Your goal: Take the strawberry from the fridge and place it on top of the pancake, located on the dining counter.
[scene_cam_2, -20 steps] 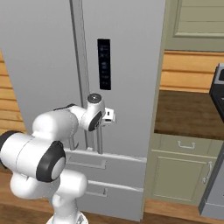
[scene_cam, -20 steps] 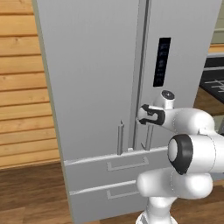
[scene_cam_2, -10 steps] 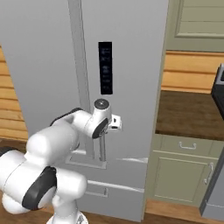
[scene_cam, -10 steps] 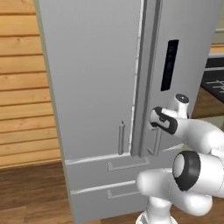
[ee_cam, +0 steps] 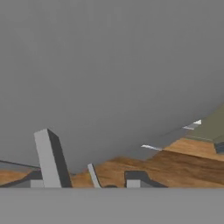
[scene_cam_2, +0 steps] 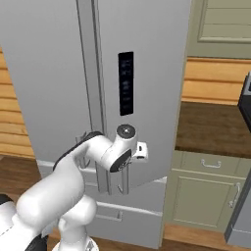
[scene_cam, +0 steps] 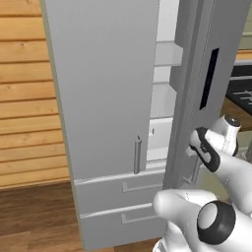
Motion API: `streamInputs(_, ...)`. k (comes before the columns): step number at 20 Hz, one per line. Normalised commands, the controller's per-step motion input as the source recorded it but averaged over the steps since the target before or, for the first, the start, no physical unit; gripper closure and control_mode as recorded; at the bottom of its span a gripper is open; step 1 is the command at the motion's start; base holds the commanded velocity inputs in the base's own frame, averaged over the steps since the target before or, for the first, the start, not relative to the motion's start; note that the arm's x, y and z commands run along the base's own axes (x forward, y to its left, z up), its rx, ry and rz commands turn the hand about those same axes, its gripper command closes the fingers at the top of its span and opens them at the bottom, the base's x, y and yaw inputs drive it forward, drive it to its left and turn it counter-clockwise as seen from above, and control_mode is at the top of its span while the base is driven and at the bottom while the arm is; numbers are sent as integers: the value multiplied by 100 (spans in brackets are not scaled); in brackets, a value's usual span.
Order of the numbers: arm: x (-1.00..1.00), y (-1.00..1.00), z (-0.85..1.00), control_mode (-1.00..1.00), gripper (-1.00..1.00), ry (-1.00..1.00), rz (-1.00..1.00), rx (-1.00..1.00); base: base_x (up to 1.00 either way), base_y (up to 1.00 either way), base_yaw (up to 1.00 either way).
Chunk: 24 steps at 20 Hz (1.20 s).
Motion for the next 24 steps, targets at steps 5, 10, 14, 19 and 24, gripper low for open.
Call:
streamInputs(5, -5, -71, 31, -100, -100, -2, 2, 1, 0, 0, 0)
streamInputs(10, -68, -32, 100, -100, -100, -16, 1, 3, 0, 0, 0)
streamInputs(14, -99, 16, 100, -100, -100, -16, 0, -7, 0, 0, 0)
streamInputs(19, -88, 90, 100, -100, -100, -12, 0, -42, 0, 0, 0)
streamInputs(24, -58, 100, 100, -100, -100, 0, 0, -61, 0, 0, 0)
